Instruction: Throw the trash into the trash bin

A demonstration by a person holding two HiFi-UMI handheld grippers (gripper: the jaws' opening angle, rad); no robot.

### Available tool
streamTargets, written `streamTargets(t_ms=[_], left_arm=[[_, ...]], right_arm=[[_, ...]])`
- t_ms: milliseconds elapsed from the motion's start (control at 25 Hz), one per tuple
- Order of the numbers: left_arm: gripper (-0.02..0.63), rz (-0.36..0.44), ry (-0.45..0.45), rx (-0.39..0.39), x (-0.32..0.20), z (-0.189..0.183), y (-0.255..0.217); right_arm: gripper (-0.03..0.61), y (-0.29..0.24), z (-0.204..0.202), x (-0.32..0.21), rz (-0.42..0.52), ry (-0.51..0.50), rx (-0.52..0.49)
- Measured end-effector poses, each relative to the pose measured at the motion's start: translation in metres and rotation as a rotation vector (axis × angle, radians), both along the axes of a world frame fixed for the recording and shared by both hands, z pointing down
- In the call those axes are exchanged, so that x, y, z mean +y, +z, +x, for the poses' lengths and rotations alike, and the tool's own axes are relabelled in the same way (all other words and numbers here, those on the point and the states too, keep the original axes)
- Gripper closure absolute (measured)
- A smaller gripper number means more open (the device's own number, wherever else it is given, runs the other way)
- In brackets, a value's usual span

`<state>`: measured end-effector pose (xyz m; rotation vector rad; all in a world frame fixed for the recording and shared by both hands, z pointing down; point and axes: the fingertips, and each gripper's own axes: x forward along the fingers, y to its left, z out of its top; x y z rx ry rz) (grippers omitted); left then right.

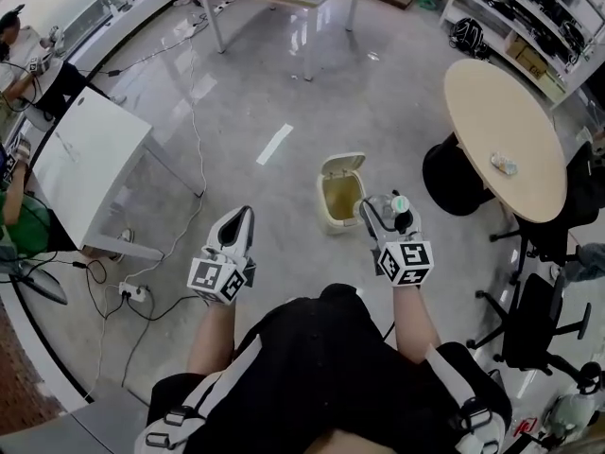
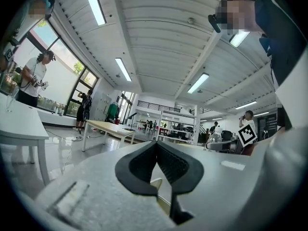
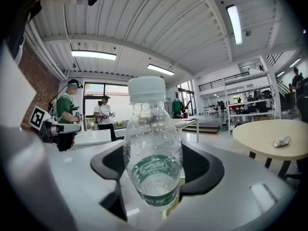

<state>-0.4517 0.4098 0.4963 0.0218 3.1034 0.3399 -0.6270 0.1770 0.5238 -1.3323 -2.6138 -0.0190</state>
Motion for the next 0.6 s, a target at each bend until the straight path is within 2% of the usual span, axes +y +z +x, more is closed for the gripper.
streamTargets(t_ms=[240, 440, 600], left_arm=[[0.614, 0.03, 0.008, 0.045, -0.004, -0.035, 0.015], [0.614, 0.025, -0.011, 0.04, -0.004, -0.087, 0.016], [0.612, 0.01, 0.008, 0.037, -0.006, -0.131, 0.008]], right_arm=[[0.25, 0.019, -0.03, 0.005, 0.038, -0.015, 0.024], [0.25, 0.029, -0.084, 0.015, 0.042, -0.049, 0.036], [0.25, 0.025, -0.129, 0.023, 0.029, -0.059, 0.034]])
